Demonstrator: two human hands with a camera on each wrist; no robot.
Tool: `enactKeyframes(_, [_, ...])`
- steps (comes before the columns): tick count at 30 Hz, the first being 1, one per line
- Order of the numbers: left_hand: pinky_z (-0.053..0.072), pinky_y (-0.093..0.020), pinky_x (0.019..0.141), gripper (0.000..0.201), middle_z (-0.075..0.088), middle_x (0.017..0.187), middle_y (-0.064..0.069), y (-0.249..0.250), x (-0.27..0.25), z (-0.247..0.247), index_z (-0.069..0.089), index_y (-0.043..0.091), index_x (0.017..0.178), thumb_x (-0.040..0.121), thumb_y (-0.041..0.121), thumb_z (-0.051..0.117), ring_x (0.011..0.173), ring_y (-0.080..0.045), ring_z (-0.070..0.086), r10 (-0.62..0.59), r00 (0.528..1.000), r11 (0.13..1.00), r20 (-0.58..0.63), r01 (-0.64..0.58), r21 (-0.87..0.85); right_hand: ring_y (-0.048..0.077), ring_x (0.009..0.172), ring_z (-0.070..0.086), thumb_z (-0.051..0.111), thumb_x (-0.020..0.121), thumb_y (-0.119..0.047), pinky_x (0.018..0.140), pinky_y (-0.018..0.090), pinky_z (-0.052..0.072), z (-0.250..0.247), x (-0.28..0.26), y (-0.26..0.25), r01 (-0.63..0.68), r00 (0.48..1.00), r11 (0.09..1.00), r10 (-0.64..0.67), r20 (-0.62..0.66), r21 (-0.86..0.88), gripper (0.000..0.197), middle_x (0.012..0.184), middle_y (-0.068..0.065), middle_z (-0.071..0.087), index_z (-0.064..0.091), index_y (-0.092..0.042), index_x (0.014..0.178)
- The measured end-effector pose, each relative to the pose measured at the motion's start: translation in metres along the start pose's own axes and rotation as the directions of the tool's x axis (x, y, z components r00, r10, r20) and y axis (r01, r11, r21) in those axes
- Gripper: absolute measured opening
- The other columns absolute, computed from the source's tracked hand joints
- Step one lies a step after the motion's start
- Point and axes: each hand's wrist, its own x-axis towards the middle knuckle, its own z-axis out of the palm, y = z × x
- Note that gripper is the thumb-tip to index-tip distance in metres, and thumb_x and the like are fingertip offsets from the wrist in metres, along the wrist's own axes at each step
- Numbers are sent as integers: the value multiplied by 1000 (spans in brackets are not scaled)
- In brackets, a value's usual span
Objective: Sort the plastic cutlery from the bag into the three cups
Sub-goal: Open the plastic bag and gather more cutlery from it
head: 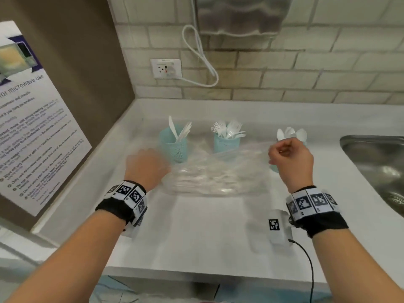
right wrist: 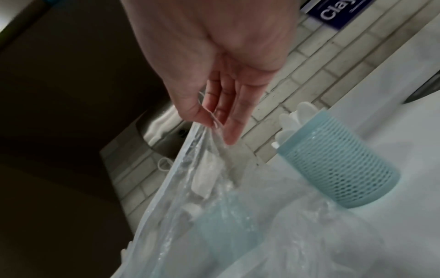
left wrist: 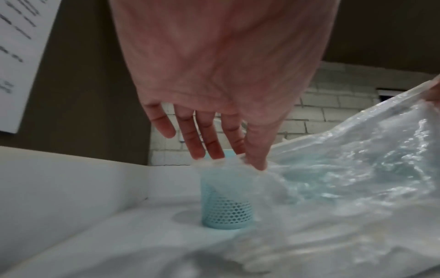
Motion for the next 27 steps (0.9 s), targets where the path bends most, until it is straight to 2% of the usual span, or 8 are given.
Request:
enactKeyframes(3, [34,-39,88,13,60,112,3,-7,-3,2,62,33,99,92,38,51,107,-21,53,-73,997,997,-8,73,-27,23,79,60,60,81,-8,71,26,48,-4,10,6,13,1000,983,-17,-20,-185,7,89,9,67,63,-8,87])
enactKeyframes(6, [44,-33,76,8,61,107,3,-3,-4,2,57,29,98,95,32,51,89,-16,57,-81,996,943,-34,65,-325,30,101,54,61,78,-11,91,37,38,13,5,4,163,986,850,-161,48,-500,16,105,6,66,71,-16,90])
enactKeyframes(10, [54,-31,72,8,62,88,5,16,-5,-6,63,29,93,89,22,63,73,-5,57,-58,987,725,-150,-62,-686,24,118,46,63,79,-24,113,45,13,57,-13,-12,356,934,753,-270,235,-553,16,114,-2,65,71,-26,92])
enactKeyframes(15, [54,-17,71,19,62,80,2,33,-9,-10,61,27,96,90,9,62,71,-4,60,-181,974,470,-135,-35,-882,19,136,32,53,85,-37,111,49,-15,104,-35,-38,527,845,643,-324,426,-556,24,121,-11,61,68,-30,103])
enactKeyframes(17, [55,-19,72,16,67,83,-2,34,-10,-10,61,23,93,92,7,58,72,-8,63,-217,972,363,-86,-1,-932,18,133,38,52,89,-38,113,47,-11,119,-41,-47,613,780,626,-383,494,-483,27,119,-11,63,67,-29,109])
enactKeyframes(19, [55,-18,71,13,69,83,-2,34,-11,-10,62,19,90,93,7,57,69,-4,65,-238,970,323,-50,30,-946,19,120,50,52,92,-36,113,40,10,133,-47,-54,647,725,676,-402,559,-353,28,115,-7,67,65,-26,115])
enactKeyframes(22, [55,-16,68,10,69,82,-1,32,-13,-9,60,16,89,93,9,56,69,-5,65,-256,966,327,-48,39,-944,20,100,59,53,92,-36,96,35,28,148,-54,-55,610,725,758,-416,549,-230,23,101,-5,72,68,-24,105])
enactKeyframes(27, [54,-15,62,16,64,78,0,27,-11,-5,53,20,89,97,7,48,72,-10,61,-342,934,388,-106,38,-921,19,87,61,53,93,-32,90,33,31,143,-48,-39,573,759,780,-391,520,-251,16,91,-7,71,65,-23,96])
